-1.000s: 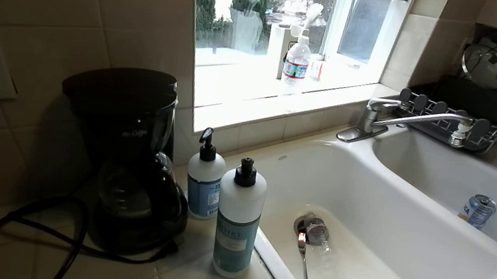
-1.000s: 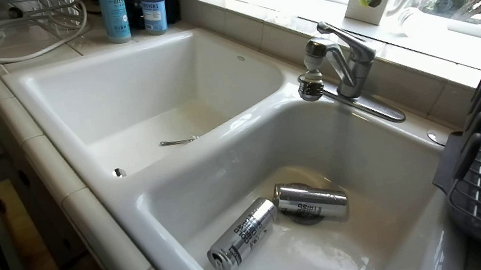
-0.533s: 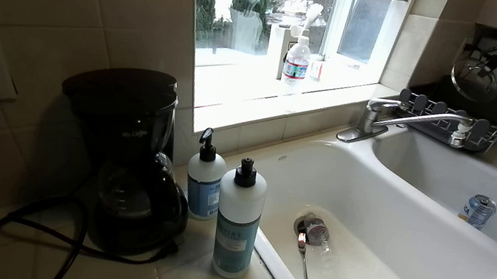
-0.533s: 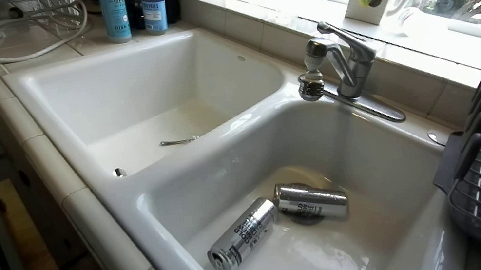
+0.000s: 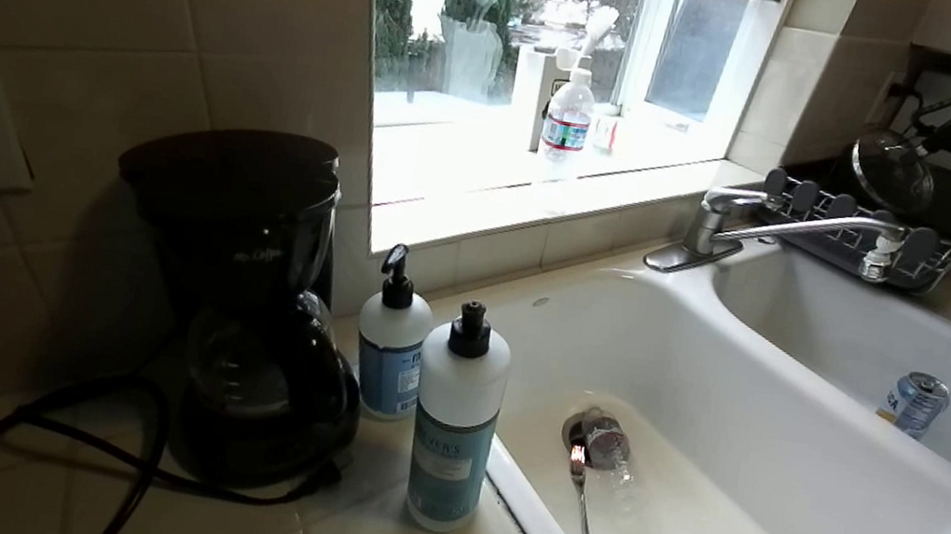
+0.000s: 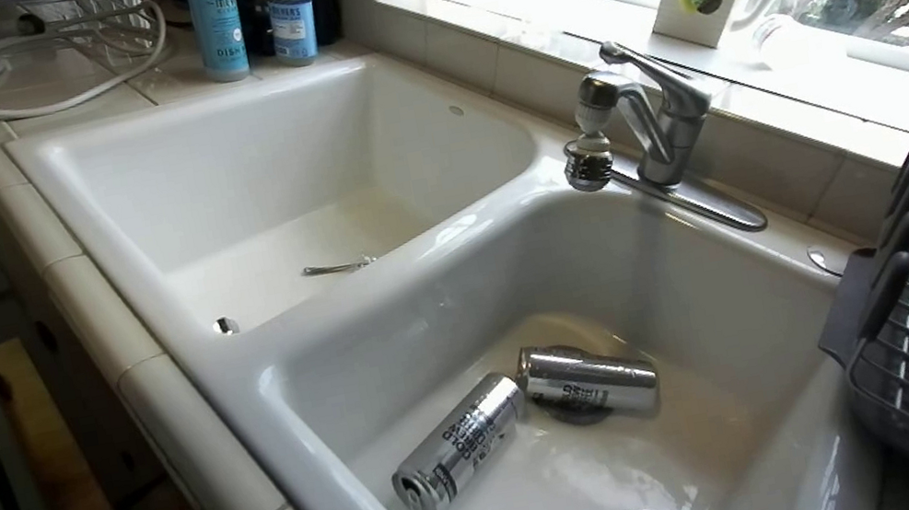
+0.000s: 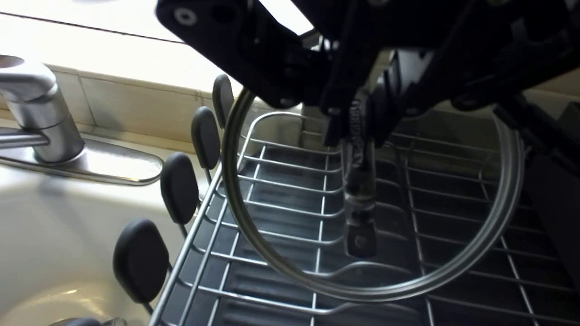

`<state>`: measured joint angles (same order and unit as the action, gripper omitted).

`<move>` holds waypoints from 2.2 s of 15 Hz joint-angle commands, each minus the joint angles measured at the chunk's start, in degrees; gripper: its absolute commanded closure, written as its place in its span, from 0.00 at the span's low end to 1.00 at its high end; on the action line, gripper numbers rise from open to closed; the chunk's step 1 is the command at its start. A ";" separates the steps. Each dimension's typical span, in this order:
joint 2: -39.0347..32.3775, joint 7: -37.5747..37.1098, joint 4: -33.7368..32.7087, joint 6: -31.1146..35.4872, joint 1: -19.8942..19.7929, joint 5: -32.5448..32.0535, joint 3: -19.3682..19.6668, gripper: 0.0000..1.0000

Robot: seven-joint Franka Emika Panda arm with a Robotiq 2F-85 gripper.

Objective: Pick up the silver lid and put it in the drying rack

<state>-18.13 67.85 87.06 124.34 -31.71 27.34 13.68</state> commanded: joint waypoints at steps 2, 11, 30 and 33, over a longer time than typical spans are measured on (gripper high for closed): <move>-0.42 0.11 -0.94 -0.88 -0.45 0.48 -0.84 0.81; -4.05 4.88 -0.27 12.70 -2.95 11.48 -4.61 0.95; -8.40 33.16 -0.60 4.41 -6.78 31.89 -6.47 0.95; -7.83 36.00 -0.66 3.15 -7.03 31.93 -6.63 0.95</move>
<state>-26.57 100.66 87.16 130.11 -38.67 58.08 6.50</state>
